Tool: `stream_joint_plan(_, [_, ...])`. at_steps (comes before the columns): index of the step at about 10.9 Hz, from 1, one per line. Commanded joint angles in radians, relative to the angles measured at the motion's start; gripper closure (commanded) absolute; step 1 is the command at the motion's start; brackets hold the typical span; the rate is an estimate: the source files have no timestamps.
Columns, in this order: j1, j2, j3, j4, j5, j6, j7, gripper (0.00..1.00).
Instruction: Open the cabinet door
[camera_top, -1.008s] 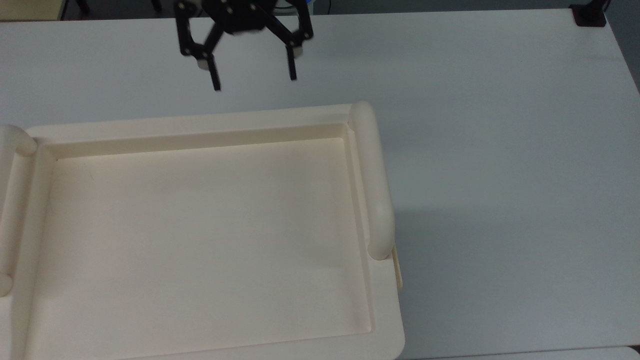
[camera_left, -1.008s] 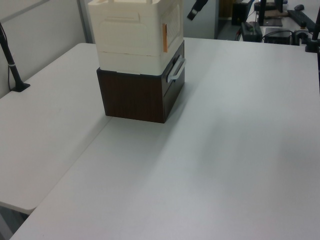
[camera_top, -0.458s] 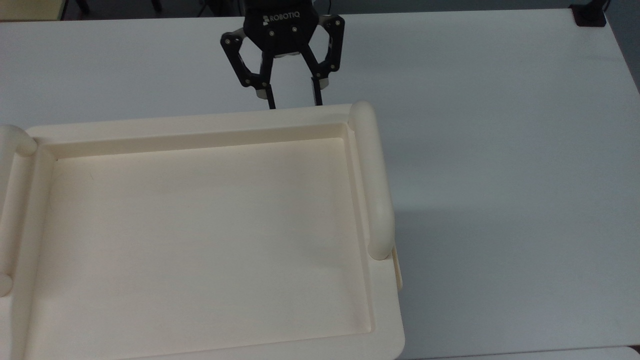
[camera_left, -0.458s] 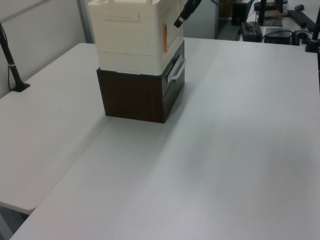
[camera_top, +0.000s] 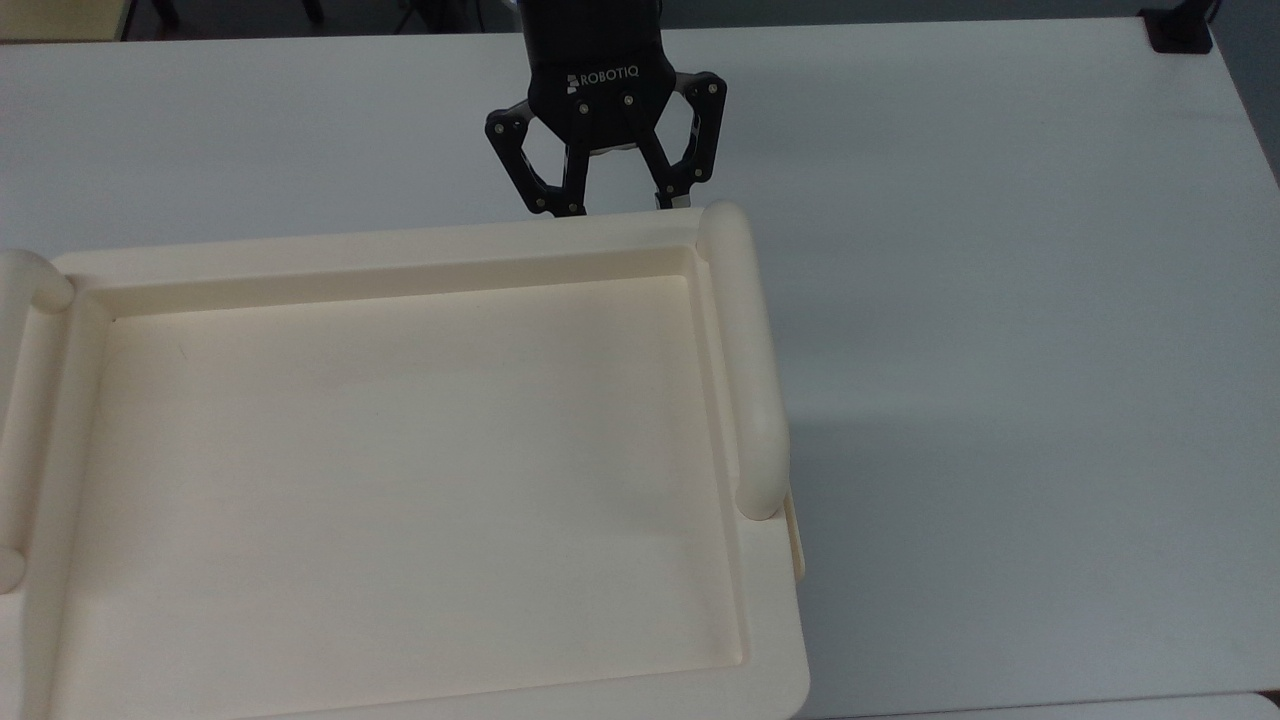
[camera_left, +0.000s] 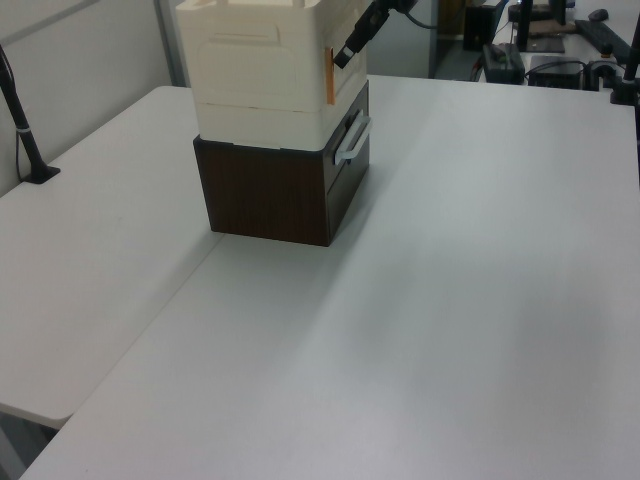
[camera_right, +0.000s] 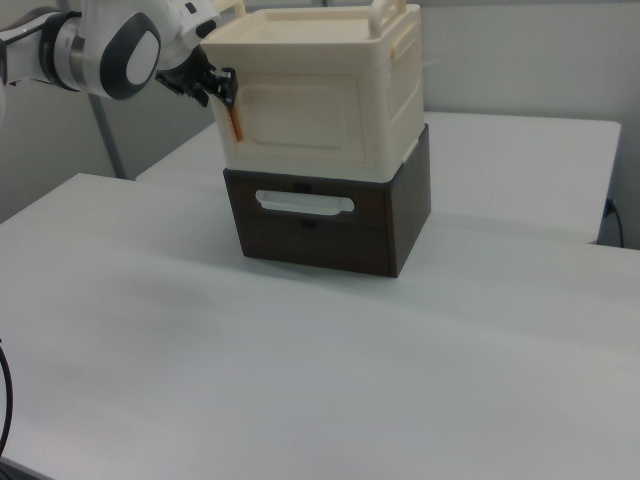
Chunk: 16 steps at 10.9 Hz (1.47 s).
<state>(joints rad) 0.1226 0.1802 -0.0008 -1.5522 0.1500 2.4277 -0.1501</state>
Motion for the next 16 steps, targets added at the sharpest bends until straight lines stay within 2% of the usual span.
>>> stream_joint_plan(1, [0.009,0.009,-0.005,0.014,-0.003,0.074,0.044,0.52])
stream_joint_plan(4, [0.009,0.033,-0.005,0.014,-0.073,0.114,0.122,0.52])
stream_joint_plan(5, [0.009,0.042,-0.004,0.017,-0.085,0.114,0.126,0.56])
stream_joint_plan(7, [0.009,0.056,-0.005,0.017,-0.116,0.114,0.126,0.58])
stream_joint_plan(9, [0.009,0.061,-0.004,0.018,-0.118,0.116,0.129,0.84])
stream_joint_plan(11, [0.011,0.061,-0.004,0.018,-0.118,0.116,0.129,0.95])
stream_joint_plan(13, [0.009,0.061,-0.004,0.017,-0.119,0.116,0.129,0.99])
stream_joint_plan(16, [0.005,0.041,-0.004,0.011,-0.119,0.113,0.129,0.99])
